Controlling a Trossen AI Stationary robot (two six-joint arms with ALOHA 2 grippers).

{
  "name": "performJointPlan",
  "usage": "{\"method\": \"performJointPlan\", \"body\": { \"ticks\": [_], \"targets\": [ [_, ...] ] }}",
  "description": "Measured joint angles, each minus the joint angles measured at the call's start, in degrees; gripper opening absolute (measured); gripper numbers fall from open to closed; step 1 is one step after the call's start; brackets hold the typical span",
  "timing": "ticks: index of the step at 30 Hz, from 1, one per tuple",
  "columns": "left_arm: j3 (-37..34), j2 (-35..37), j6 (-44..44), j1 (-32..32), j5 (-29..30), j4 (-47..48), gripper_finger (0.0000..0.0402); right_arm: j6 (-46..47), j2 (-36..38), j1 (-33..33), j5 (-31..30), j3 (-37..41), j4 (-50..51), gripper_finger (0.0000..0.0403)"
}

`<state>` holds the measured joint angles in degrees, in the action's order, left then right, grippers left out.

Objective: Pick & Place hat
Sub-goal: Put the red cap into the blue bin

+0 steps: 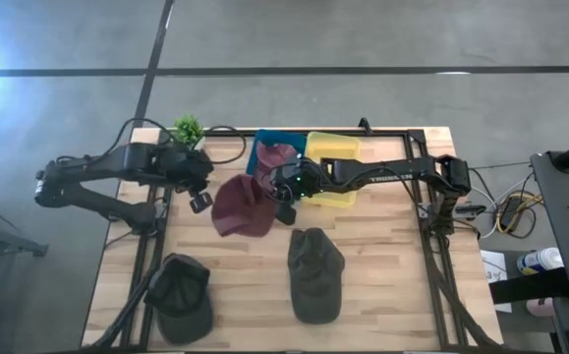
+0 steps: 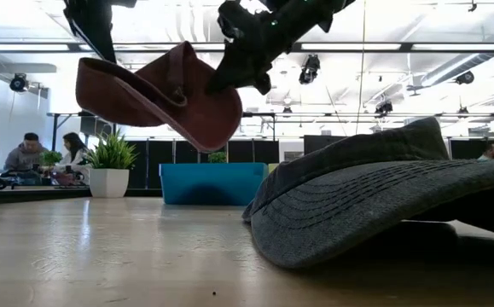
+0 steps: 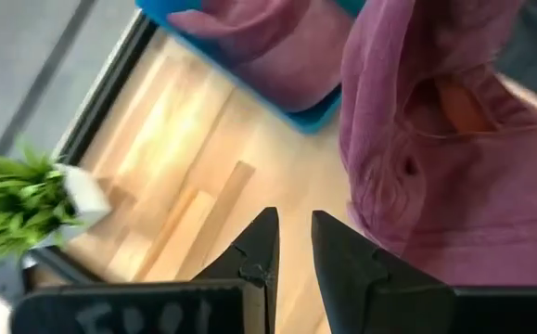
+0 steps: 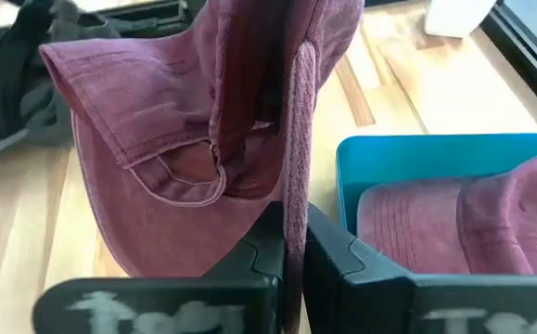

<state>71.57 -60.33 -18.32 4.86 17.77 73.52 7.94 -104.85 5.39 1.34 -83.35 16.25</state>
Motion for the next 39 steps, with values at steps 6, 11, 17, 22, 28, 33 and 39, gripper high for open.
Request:
{"method": "performJointPlan", "body": {
  "ticks": [6, 11, 17, 22, 28, 33, 39],
  "targets": [
    [-2.79, 0.05, -0.51, 0.02, -3.77, -6.48, 0.0068, -1.11, 1.39, -0.1, 0.03, -0.02, -0.7, 0.0013],
    [-4.46, -1.04, -0.9, 0.07, -3.51, -5.77, 0.011, -0.65, 1.37, -0.57, 0.15, -0.02, 0.02, 0.0013],
    [-4.46, -0.68, -1.54, 0.07, -3.7, -6.01, 0.0157, -0.61, 1.37, -0.99, 0.16, -0.02, 0.3, 0.0013],
    [-4.46, -0.28, -0.79, -0.08, -9.66, -6.49, 0.0163, -0.65, 1.35, -0.99, 0.16, -0.02, 0.29, 0.0013],
    [-4.48, 1.91, 1.34, -0.11, -13.48, -6.79, 0.0163, -1.37, 1.35, -0.99, 0.15, -0.02, 0.26, 0.0013],
    [-4.56, 2.57, 1.73, -0.11, -13.95, -9.45, 0.0163, -2.43, 1.32, -0.99, 0.16, -0.02, 0.06, 0.0013],
    [-7.26, 0.7, 4.14, -0.09, -14.48, -11.23, 0.0163, -2.64, 1.28, -0.99, 0.16, -0.02, -0.88, 0.0013]
  ]
}}
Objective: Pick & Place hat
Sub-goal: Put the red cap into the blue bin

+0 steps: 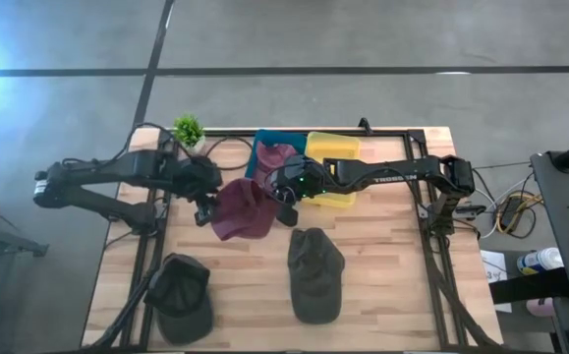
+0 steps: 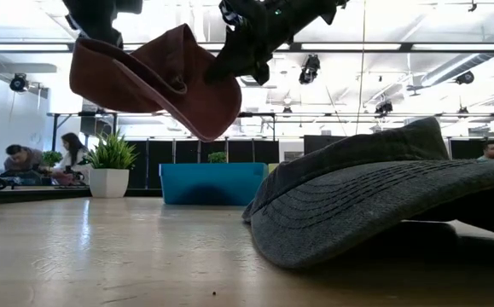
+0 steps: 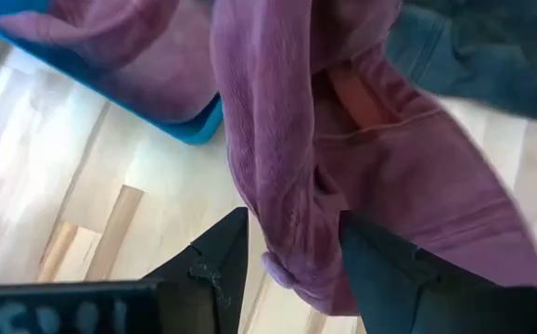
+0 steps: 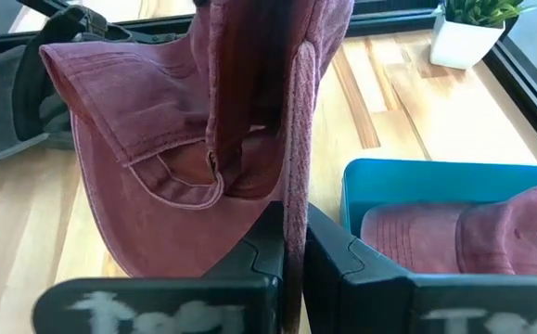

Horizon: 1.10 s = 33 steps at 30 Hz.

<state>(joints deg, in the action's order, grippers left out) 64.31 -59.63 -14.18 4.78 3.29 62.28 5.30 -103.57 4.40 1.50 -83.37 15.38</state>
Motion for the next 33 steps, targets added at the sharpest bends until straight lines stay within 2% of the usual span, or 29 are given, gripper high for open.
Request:
{"method": "performJointPlan", "body": {
  "ticks": [11, 15, 20, 24, 28, 33],
  "targets": [
    [-2.47, -0.51, 0.57, 1.3, -0.27, -5.11, 0.0157, -0.02, 0.0, 0.0, 0.04, 0.0, 0.24, 0.0013],
    [-2.62, -0.51, 0.95, 1.57, -1.43, -4.9, 0.0112, -0.55, 0.0, 0.0, 0.04, 0.0, 0.24, 0.0013],
    [-2.64, -0.8, 2.09, 1.55, -2.16, -5.29, 0.0018, -1.92, 0.0, 0.0, 0.02, 0.0, 0.26, 0.0013],
    [-2.64, -0.8, 2.2, 1.55, -0.6, -5.36, 0.0009, -2.32, 0.0, 0.0, -0.02, 0.0, 0.38, 0.0015],
    [-2.04, -0.81, 3.32, 1.55, 3.75, -5.25, 0.0004, -2.54, 0.2, 0.0, -0.02, 0.0, 1.42, 0.0046],
    [-1.14, -0.8, 7.48, 1.55, 9.74, -4.7, 0.0002, -4.6, 1.78, 0.0, -0.17, 0.0, 3.04, 0.012]
  ]
}}
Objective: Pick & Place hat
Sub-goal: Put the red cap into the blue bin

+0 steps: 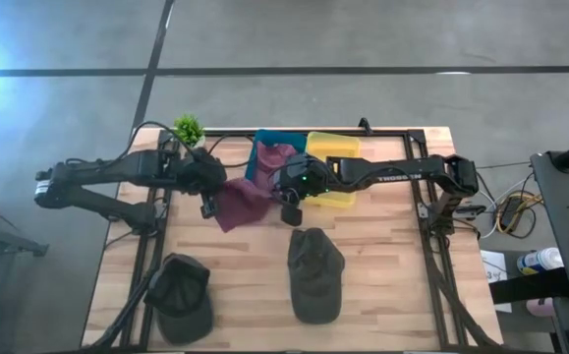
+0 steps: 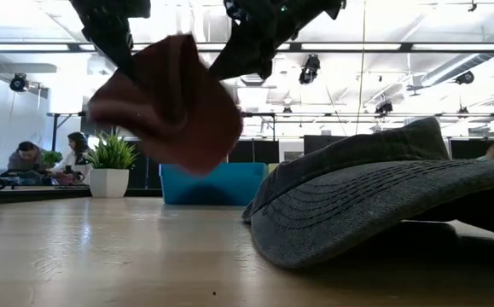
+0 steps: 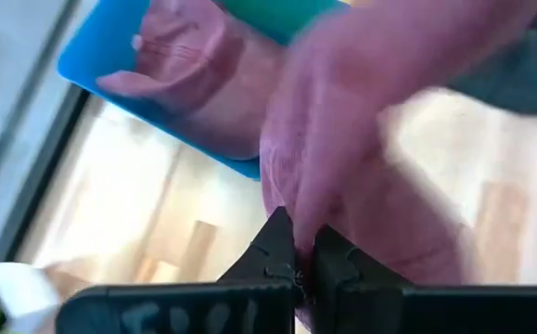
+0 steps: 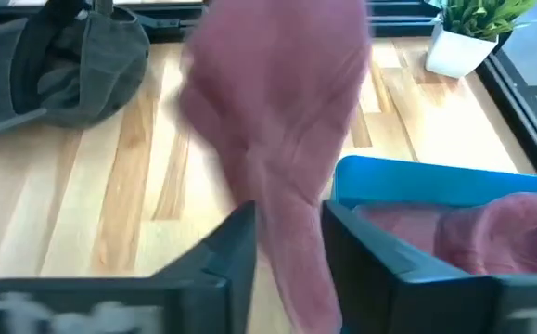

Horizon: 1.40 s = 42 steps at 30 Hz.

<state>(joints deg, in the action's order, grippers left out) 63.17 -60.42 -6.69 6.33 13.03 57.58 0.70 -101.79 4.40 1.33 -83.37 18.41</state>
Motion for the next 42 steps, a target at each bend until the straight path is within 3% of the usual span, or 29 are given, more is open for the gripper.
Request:
{"method": "performJointPlan", "body": {
  "ticks": [6, 12, 18, 23, 27, 32, 42],
  "targets": [
    [0.53, 0.0, 6.71, -1.36, 5.48, -0.05, 0.0001, -6.36, 3.52, 0.0, -4.16, 0.0, 7.51, 0.0199],
    [0.73, -1.41, 13.16, -6.55, 8.44, -0.02, 0.0001, -9.58, 5.84, 0.94, -8.85, 0.0, 13.2, 0.0231],
    [3.43, -5.5, 21.8, -18.29, 15.53, -1.61, 0.0001, -7.97, 6.14, 1.56, -5.89, 0.0, 15.76, 0.0235],
    [3.11, -9.27, 36.76, -27.45, 19.15, -3.92, 0.0001, -23.28, 6.13, 0.26, -5.77, 0.0, 17.94, 0.0231],
    [2.39, -11.66, 47.44, -29.3, 19.98, -8.51, 0.0001, -30.64, 5.71, 0.26, -6.79, 0.0, 17.1, 0.0231],
    [2.8, -14.45, 58.03, -29.66, 29.86, -17.76, 0.0001, -28.52, 5.79, 1.07, -10.76, 0.0, 17.26, 0.0227],
    [3.22, -22.02, 61.39, -36.2, 26.74, -31.58, 0.0008, -31.62, 6.06, -0.81, -10.27, 0.0, 22.7, 0.0226]
  ]
}}
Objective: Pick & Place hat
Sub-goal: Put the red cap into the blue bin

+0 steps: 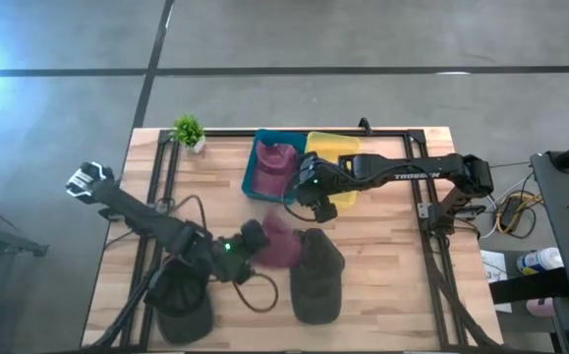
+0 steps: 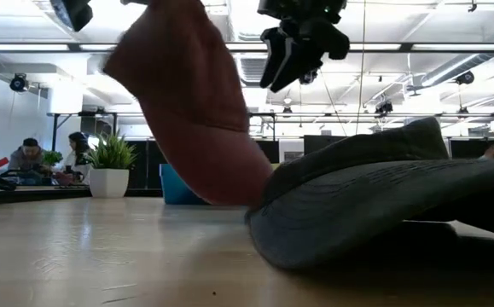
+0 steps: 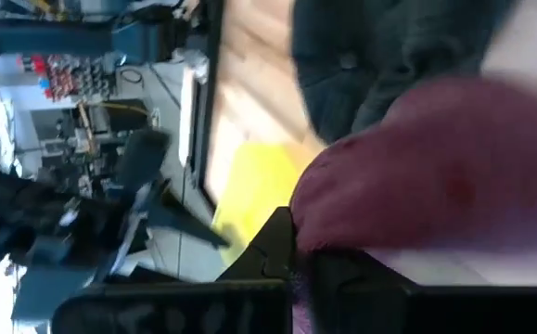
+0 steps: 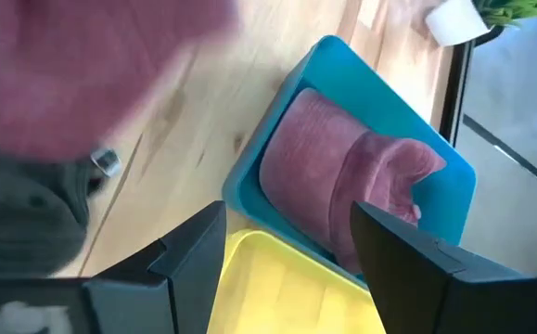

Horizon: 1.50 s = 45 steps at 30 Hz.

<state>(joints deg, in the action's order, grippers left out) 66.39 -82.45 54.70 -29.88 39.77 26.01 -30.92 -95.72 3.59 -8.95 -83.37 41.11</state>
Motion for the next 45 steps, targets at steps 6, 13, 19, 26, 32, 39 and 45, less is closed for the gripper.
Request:
{"method": "performJointPlan", "body": {
  "ticks": [6, 13, 19, 26, 32, 39, 45],
  "targets": [
    [-0.02, -4.29, -3.69, -1.05, 0.04, -1.7, 0.001, 1.63, 0.0, -0.8, 2.58, 0.0, 0.7, 0.0226],
    [-1.13, -4.4, -8.93, -0.82, 0.15, -1.55, 0.0011, -4.01, 0.0, -2.39, 10.1, 0.0, -0.25, 0.0226],
    [-4.7, -4.42, -16.93, 0.33, 0.15, -1.57, 0.0043, -3.03, 0.0, -1.78, 12.68, 0.0, -4.44, 0.0226],
    [-7.57, -4.45, -24.89, 0.91, 8.32, -1.28, 0.0139, -2.49, 0.0, -0.02, 14.54, 0.0, -4.44, 0.0226],
    [-7.93, -4.23, -44.78, 0.6, 23.02, 11.21, 0.0171, -1.71, 0.0, 2.38, 16.9, 0.0, -3.58, 0.0226],
    [-6.08, -3.59, -79.17, 0.56, 14.39, 22.02, 0.0172, -1.18, 0.0, 5.45, 17.08, 0.0, -3.57, 0.0226],
    [-6.73, -3.62, -71.97, 0.23, -2.8, 23.64, 0.0172, -0.79, 0.0, 7.81, 21.01, 0.0, -3.6, 0.0226]
  ]
}}
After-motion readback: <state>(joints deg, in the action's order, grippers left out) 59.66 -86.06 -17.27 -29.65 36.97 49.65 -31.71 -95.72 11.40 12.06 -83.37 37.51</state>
